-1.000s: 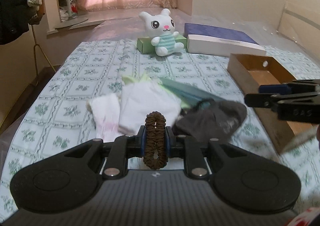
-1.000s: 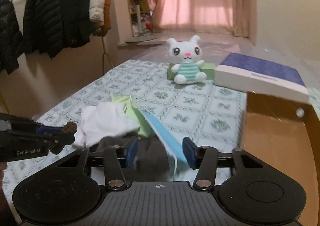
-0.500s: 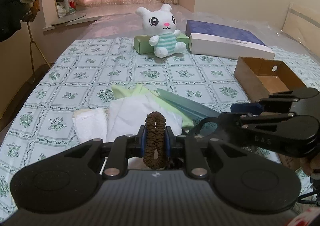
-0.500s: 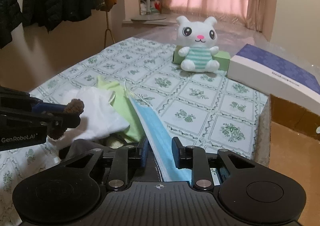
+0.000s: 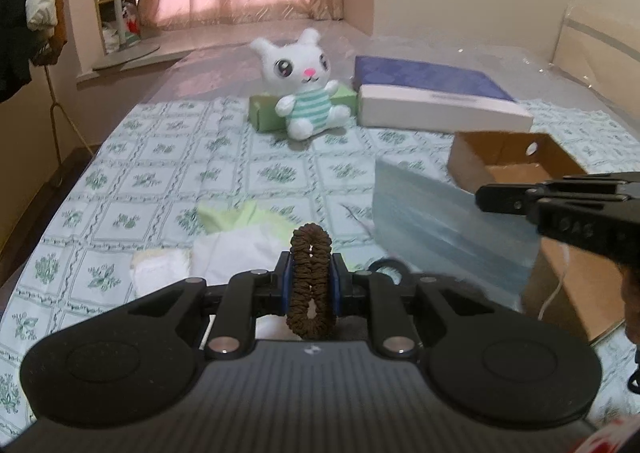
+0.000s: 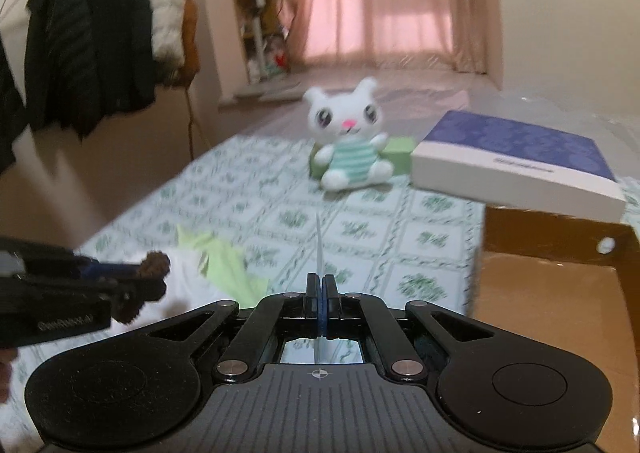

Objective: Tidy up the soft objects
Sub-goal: 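Grasp the blue-and-white face mask with the right gripper while the left gripper lifts the hair tie, then carry the face mask into the cardboard box and open the right gripper while the left carries the hair tie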

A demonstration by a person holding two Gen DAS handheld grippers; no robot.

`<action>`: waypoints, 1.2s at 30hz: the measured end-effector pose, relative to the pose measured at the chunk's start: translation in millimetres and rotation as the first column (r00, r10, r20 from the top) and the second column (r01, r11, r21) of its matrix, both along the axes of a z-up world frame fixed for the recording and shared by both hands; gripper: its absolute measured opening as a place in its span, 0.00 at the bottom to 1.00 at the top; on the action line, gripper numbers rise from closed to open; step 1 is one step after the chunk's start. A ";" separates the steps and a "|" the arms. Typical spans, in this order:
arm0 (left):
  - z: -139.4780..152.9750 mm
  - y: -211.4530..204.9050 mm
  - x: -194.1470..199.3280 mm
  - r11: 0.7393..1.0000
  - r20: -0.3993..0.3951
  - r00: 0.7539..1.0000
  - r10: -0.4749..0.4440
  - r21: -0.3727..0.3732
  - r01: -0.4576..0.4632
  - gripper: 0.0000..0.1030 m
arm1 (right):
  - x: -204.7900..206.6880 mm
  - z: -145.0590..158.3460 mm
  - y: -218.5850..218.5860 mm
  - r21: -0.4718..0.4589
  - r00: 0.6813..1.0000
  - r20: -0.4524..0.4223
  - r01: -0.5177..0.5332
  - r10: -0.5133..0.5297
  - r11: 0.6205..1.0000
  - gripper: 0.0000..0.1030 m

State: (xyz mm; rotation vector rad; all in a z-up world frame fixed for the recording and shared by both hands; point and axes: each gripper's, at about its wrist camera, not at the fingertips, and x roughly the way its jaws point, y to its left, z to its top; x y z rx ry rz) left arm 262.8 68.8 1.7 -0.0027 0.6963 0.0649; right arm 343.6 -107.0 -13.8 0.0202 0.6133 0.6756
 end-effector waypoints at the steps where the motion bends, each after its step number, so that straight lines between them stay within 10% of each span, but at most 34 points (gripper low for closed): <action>1: 3.7 -3.9 0.7 1.000 0.007 1.000 -0.007 0.001 0.007 0.17 | -0.8 5.3 -6.9 0.017 1.000 0.000 0.011 -0.011 1.000 0.00; 16: 18.4 -55.0 -9.1 0.995 0.028 0.995 -0.096 -0.011 0.096 0.17 | -14.3 36.4 -86.4 0.096 0.993 -0.110 0.053 -0.042 0.994 0.07; 20: 10.2 -40.4 -19.2 0.997 0.007 0.997 -0.075 -0.018 0.075 0.17 | -25.5 21.6 -67.1 0.032 0.989 -0.146 -0.001 0.006 1.000 0.65; 36: -12.2 11.7 -40.0 0.997 -0.012 1.000 0.004 -0.076 -0.005 0.17 | -67.9 -57.5 15.1 -0.267 0.955 -0.212 0.147 -0.207 0.952 0.67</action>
